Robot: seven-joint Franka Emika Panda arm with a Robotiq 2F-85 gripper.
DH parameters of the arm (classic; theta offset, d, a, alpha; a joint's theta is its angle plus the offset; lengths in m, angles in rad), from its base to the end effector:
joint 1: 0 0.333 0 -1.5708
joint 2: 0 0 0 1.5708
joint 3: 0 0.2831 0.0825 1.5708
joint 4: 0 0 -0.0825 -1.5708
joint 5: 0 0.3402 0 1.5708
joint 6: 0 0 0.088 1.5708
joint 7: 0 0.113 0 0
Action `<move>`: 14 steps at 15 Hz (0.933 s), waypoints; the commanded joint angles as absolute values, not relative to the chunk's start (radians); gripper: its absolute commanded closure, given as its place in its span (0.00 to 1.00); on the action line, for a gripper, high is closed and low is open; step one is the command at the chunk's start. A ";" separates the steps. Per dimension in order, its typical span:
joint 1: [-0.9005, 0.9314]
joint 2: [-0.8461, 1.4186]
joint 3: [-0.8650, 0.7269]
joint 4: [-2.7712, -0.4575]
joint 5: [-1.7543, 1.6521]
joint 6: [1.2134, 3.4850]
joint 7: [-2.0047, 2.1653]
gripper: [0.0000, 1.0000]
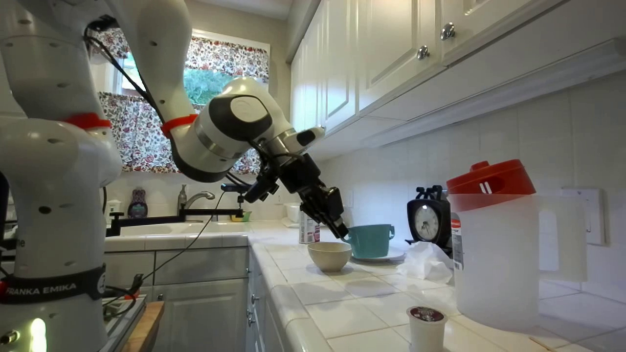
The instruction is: Pour the sugar in the blue cup into the bowl
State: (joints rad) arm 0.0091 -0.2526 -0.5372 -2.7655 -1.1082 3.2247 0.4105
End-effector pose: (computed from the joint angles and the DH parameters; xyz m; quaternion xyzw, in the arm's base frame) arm 0.3674 -0.1079 0.3397 0.9425 0.0777 0.3100 0.0975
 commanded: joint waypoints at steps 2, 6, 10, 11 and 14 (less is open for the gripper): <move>0.028 -0.150 -0.582 -2.755 -1.079 3.340 0.415 0.97; 0.032 -0.055 -0.595 -2.731 -1.073 3.448 0.431 0.97; 0.020 0.032 -0.588 -2.695 -1.089 3.518 0.467 0.97; 0.015 0.055 -0.587 -2.684 -1.096 3.532 0.482 0.97; 0.001 0.099 -0.578 -2.654 -1.107 3.537 0.508 0.97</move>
State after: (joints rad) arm 0.0132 0.0382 -0.5805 -2.6953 -1.0863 3.4727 0.4555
